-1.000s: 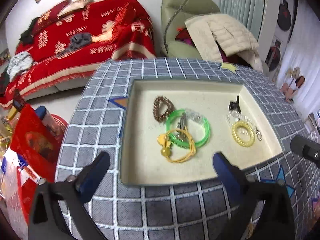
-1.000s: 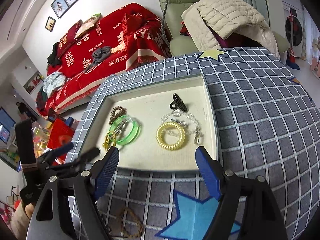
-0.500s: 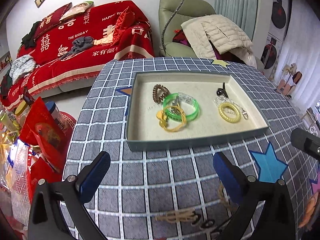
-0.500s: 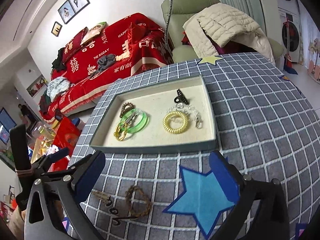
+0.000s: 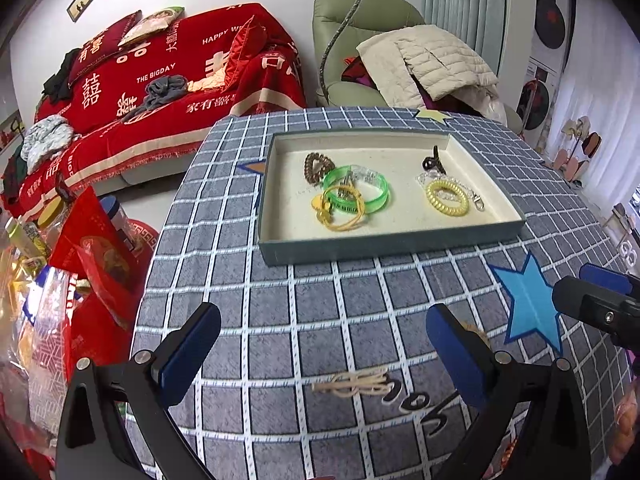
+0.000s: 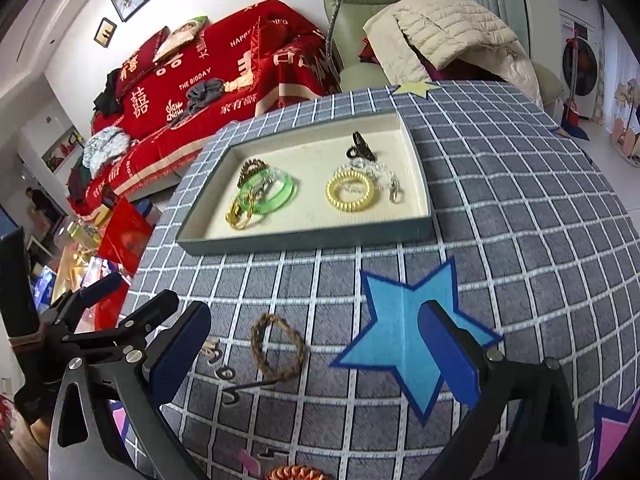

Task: Organize jewelry
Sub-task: 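Withdraw both tools from the tray over the braided bracelet and beige tie, then grasp the braided brown bracelet with the right tool while the left grasps the beige hair tie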

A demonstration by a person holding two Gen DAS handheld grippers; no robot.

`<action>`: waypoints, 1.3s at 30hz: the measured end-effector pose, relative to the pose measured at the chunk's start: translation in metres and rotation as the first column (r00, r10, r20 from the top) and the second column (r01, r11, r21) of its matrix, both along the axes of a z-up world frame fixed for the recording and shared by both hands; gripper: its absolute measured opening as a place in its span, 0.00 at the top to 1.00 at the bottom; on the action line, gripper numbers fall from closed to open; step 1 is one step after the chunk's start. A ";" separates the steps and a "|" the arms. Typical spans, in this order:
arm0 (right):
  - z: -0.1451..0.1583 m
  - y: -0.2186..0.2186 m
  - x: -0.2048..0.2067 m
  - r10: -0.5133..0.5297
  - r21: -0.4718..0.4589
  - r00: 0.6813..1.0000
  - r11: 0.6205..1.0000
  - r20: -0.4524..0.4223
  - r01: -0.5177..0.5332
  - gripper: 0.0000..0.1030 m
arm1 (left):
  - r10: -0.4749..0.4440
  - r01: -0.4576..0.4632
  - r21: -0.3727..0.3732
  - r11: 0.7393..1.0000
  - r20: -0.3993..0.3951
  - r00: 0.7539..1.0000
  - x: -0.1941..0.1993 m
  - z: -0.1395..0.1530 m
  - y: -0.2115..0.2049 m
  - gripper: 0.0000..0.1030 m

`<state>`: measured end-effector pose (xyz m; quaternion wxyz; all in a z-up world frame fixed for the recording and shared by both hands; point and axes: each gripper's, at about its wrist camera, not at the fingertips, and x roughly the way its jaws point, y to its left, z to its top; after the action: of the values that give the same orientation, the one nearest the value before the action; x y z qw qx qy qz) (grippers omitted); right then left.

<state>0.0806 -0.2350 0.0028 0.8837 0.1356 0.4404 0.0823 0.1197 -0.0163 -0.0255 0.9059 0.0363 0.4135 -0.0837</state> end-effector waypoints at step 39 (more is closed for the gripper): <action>-0.047 0.035 -0.002 0.070 -0.185 0.990 0.978 -0.122 -0.092 0.16 | 0.030 -0.028 0.016 0.999 -0.143 0.989 -0.023 -0.046 0.031 0.00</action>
<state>0.0791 -0.2003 -0.0442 0.8618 0.0369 0.5014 0.0678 0.0966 0.0149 -0.0713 0.8747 0.0307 0.4785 -0.0701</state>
